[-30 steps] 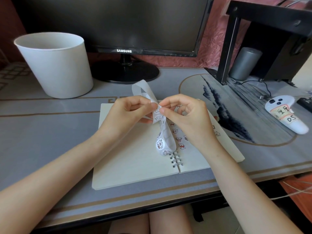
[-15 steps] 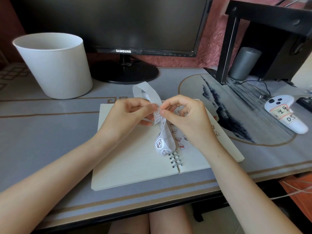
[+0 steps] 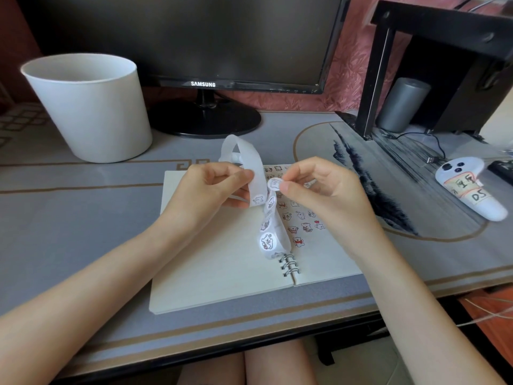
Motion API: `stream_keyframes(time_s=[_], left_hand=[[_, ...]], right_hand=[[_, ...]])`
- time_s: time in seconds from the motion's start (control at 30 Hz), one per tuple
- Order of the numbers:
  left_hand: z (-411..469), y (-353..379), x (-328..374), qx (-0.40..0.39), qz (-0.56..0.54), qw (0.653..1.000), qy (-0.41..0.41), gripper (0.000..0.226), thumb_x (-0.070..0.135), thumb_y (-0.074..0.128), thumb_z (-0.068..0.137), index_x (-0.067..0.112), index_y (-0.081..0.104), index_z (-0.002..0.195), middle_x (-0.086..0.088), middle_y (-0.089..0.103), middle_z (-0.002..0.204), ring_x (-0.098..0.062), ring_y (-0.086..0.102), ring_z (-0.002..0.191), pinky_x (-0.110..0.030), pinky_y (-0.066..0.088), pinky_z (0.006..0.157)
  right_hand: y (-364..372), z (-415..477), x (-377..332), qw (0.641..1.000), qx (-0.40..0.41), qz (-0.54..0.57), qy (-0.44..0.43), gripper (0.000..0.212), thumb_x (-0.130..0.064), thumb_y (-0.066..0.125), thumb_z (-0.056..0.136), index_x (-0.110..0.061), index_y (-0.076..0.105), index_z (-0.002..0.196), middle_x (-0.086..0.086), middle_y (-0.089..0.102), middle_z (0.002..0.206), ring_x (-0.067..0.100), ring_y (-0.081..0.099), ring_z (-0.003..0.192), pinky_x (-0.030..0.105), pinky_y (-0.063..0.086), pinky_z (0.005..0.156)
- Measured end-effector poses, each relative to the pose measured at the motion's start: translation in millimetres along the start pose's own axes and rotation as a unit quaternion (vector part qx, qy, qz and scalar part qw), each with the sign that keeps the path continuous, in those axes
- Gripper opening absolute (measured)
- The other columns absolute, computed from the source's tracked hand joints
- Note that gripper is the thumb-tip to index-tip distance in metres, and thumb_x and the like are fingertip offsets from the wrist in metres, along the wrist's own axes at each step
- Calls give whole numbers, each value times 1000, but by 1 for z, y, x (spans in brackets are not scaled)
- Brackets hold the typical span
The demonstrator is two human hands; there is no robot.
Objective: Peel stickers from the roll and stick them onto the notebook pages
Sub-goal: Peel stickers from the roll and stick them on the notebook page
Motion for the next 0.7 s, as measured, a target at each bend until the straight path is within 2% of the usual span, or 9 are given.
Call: stream_keyframes(time_s=[0.07, 0.13, 0.23, 0.4, 0.5, 0.7], left_hand=[[0, 1, 0, -3, 2, 1000, 0, 19, 13, 60, 90, 4, 69, 75, -5, 69, 71, -11, 65, 66, -25, 58, 69], [0, 2, 0, -5, 6, 1000, 1, 21, 14, 60, 90, 5, 69, 74, -6, 69, 71, -12, 64, 66, -26, 59, 70], [0, 1, -1, -2, 8, 1000, 0, 21, 14, 59, 91, -2, 68, 79, -9, 69, 74, -13, 64, 68, -27, 59, 71], [0, 2, 0, -3, 10, 1000, 4, 21, 12, 59, 91, 1, 68, 76, -5, 68, 70, -11, 64, 65, -25, 58, 69], [1, 1, -1, -4, 11, 1000, 5, 21, 12, 59, 91, 1, 68, 76, -3, 68, 68, -11, 64, 64, -23, 57, 67], [2, 1, -2, -4, 10, 1000, 5, 21, 13, 59, 91, 1, 68, 77, -2, 69, 68, -10, 65, 64, -23, 57, 67]], right_hand=[[-10, -3, 6, 999, 1, 9, 36, 9, -9, 71, 80, -16, 66, 79, -9, 64, 74, 4, 56, 72, 15, 43, 66], [-19, -9, 15, 997, -9, 13, 81, 5, -11, 70, 81, -14, 66, 80, -10, 62, 66, 1, 53, 60, 9, 39, 56], [-31, -20, 31, 990, -28, -4, 141, 3, -12, 70, 80, -12, 67, 78, -9, 60, 56, -1, 46, 48, 8, 35, 48], [-41, -35, 52, 977, -43, -74, 196, 3, -12, 75, 76, -12, 72, 76, 3, 71, 70, 7, 51, 57, 10, 41, 52], [-39, -35, 54, 975, -46, -77, 203, 4, -12, 76, 75, -13, 72, 74, 1, 71, 68, 4, 50, 54, 11, 40, 51], [-38, -35, 57, 974, -36, -92, 205, 5, -15, 77, 74, -13, 73, 75, 9, 74, 77, 9, 55, 65, 10, 39, 49]])
Point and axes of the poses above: each hand's wrist, its own z-axis towards the middle knuckle, its own y-axis out of the palm, x = y × z, the point moved 9 cm from there along z, towards the middle knuckle
